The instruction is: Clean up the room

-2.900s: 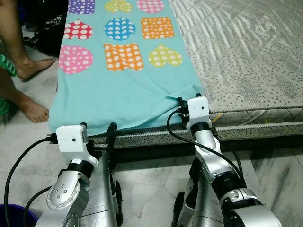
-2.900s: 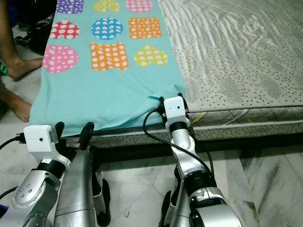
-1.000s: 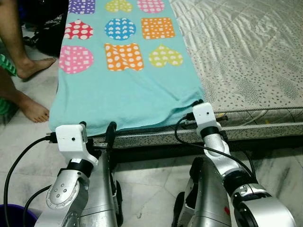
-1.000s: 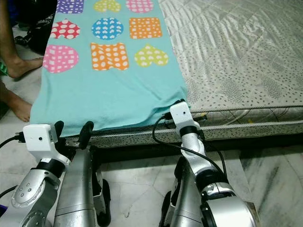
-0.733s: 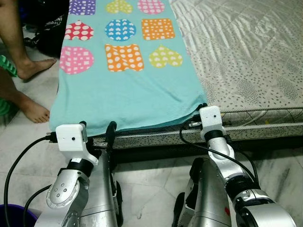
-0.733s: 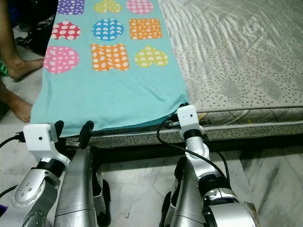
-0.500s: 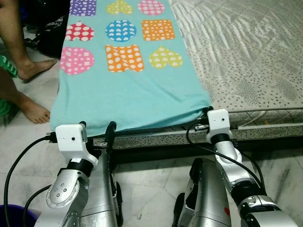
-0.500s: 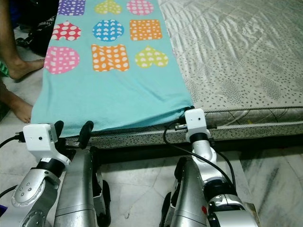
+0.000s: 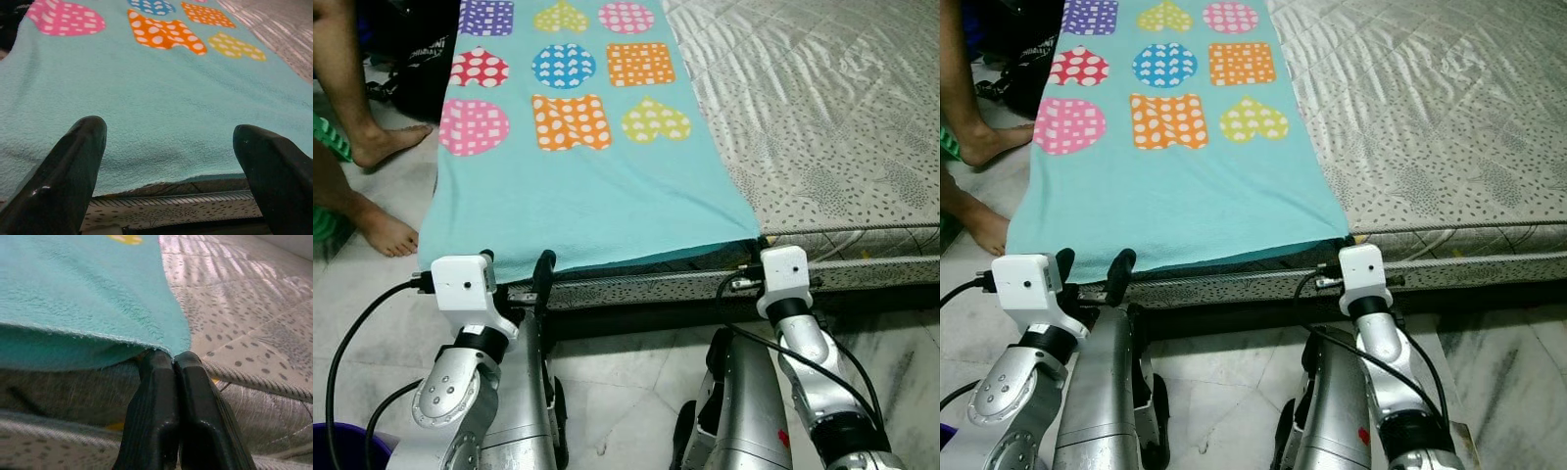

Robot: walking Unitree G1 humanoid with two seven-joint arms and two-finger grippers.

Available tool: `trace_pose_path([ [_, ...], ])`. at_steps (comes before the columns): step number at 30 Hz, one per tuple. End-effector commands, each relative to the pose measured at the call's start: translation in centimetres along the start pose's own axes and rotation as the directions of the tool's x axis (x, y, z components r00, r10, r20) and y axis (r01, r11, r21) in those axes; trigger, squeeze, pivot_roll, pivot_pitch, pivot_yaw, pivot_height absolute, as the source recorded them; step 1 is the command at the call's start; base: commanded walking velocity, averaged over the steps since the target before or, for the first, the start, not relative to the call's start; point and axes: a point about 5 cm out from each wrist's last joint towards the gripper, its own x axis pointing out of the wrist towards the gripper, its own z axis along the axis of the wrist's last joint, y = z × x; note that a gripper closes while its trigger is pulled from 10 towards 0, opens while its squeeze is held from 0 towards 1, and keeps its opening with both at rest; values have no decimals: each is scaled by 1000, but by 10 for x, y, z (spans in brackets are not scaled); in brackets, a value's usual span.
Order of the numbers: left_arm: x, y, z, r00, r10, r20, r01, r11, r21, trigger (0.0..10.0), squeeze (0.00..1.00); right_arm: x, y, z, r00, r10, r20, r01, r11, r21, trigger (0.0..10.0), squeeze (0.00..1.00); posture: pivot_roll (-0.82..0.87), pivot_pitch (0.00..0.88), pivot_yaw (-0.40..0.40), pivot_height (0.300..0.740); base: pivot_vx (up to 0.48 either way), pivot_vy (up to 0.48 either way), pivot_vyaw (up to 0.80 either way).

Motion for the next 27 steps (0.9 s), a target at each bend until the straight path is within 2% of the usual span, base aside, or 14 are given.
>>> trace_pose_path([
  [1, -2, 1, -3, 1000, -3, -10, 3, 1000, 1, 10000, 0, -8, 1, -6, 999, 12, -42, -11, 1000, 16, 0, 0, 175, 216, -44, 491, 0, 0, 0],
  [5, -1, 1, -3, 1000, -7, -10, 7, 1000, 0, 10000, 0, -12, 5, -8, 998, 26, -53, -24, 999, 26, 0, 0, 175, 216, -44, 491, 0, 0, 0],
  [6, -1, 1, -3, 1000, -8, -11, 8, 1000, -1, 10000, 0, -12, 5, -9, 998, 28, -62, -26, 999, 24, 1843, 0, 170, 213, -41, 491, 0, 0, 0],
  [8, 0, 0, -4, 1000, -10, -12, 10, 1000, -1, 10000, 0, -13, 5, -11, 997, 29, -78, -27, 999, 21, 10000, 0, 170, 213, -41, 491, 0, 0, 0],
  [10, 0, 0, -4, 1000, -11, -13, 11, 1000, -2, 10000, 0, -13, 5, -12, 996, 31, -85, -29, 999, 24, 10000, 0, 169, 212, -41, 491, 0, 0, 0],
  [11, 0, 0, -5, 1000, -12, -15, 12, 1000, -3, 10000, 0, -14, 6, -13, 994, 47, -103, -43, 998, 37, 10000, 867, 166, 211, -46, 491, 0, 0, 0],
  [12, 1, 0, -5, 1000, -12, -16, 12, 1000, -3, 10000, 0, -15, 6, -15, 992, 50, -113, -46, 998, 39, 10000, 1000, 166, 211, -46, 491, 0, 0, 0],
  [23, 1, 0, -6, 1000, -7, -14, 7, 1000, -9, 10000, 0, -17, 1, -15, 988, 49, -149, -42, 998, 49, 10000, 1000, 161, 209, -52, 491, 0, 0, 0],
  [25, 1, 0, -7, 1000, -7, -13, 7, 1000, -10, 10000, 0, -16, 0, -11, 990, 42, -134, -33, 997, 65, 10000, 1000, 154, 203, -52, 491, 0, 0, 0],
  [27, 2, 0, -8, 1000, -8, -11, 7, 1000, -11, 10000, 0, -14, -1, -6, 991, 21, -135, -2, 991, 135, 10000, 1000, 135, 186, -51, 491, 0, 0, 0],
])
